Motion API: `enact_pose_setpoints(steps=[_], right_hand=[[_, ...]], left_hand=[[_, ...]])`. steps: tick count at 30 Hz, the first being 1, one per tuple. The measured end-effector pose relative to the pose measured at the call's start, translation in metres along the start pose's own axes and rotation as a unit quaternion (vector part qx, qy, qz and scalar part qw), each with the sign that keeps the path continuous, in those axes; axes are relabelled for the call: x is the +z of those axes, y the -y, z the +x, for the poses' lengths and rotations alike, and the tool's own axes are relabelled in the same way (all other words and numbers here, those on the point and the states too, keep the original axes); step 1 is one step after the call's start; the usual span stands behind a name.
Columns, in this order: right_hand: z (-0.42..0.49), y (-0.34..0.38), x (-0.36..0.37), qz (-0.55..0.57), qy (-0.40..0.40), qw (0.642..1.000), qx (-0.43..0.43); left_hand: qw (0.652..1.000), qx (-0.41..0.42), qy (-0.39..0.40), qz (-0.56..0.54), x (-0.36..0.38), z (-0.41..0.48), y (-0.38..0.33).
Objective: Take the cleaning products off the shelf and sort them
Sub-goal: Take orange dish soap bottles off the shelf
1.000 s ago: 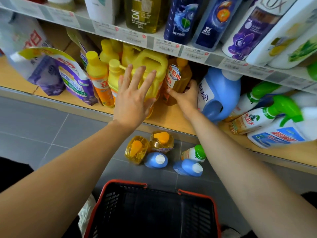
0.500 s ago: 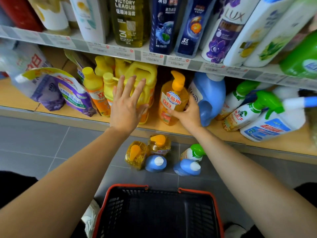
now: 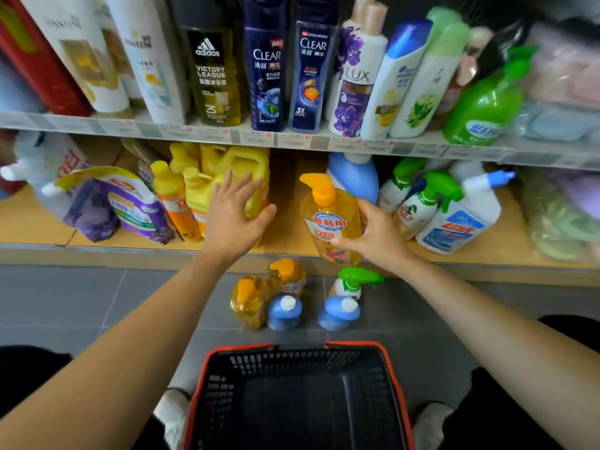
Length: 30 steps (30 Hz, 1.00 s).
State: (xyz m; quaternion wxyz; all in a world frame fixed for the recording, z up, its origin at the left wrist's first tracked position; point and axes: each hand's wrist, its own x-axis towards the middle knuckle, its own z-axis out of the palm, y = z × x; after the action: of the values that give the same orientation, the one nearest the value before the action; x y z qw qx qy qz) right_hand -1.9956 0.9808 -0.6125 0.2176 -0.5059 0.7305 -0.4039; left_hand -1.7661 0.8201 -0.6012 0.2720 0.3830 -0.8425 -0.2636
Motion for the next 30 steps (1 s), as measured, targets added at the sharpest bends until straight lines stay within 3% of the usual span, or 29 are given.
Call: enact_pose_setpoints(steps=[3, 5, 8, 16, 19, 23, 30], right_hand=[[-0.027, 0.02, -0.015, -0.014, 0.027, 1.0, 0.003], [-0.051, 0.03, -0.02, -0.006, 0.038, 0.999, 0.006], [-0.086, 0.039, -0.022, 0.059, 0.05, 0.997, 0.025], [-0.155, 0.063, -0.008, 0.309, 0.061, 0.949, 0.017], [-0.168, 0.065, 0.001, 0.335, 0.044, 0.941, 0.009], [-0.166, 0.064, -0.001, 0.264, 0.022, 0.964, -0.036], [-0.161, 0.05, -0.01, 0.031, -0.047, 0.995, -0.083]], left_hand=[[0.96, -0.018, 0.068, -0.271, -0.014, -0.017, -0.049], [0.922, -0.026, 0.119, -0.367, -0.019, -0.032, -0.079], [0.9, -0.019, 0.164, -0.403, -0.02, -0.056, -0.104], [0.855, 0.006, 0.166, -0.491, -0.036, -0.1, -0.148], [0.841, -0.017, 0.171, -0.513, -0.04, -0.113, -0.146], [0.855, -0.02, 0.173, -0.489, -0.051, -0.12, -0.135], [0.948, 0.067, 0.142, -0.276, -0.065, -0.123, -0.127]])
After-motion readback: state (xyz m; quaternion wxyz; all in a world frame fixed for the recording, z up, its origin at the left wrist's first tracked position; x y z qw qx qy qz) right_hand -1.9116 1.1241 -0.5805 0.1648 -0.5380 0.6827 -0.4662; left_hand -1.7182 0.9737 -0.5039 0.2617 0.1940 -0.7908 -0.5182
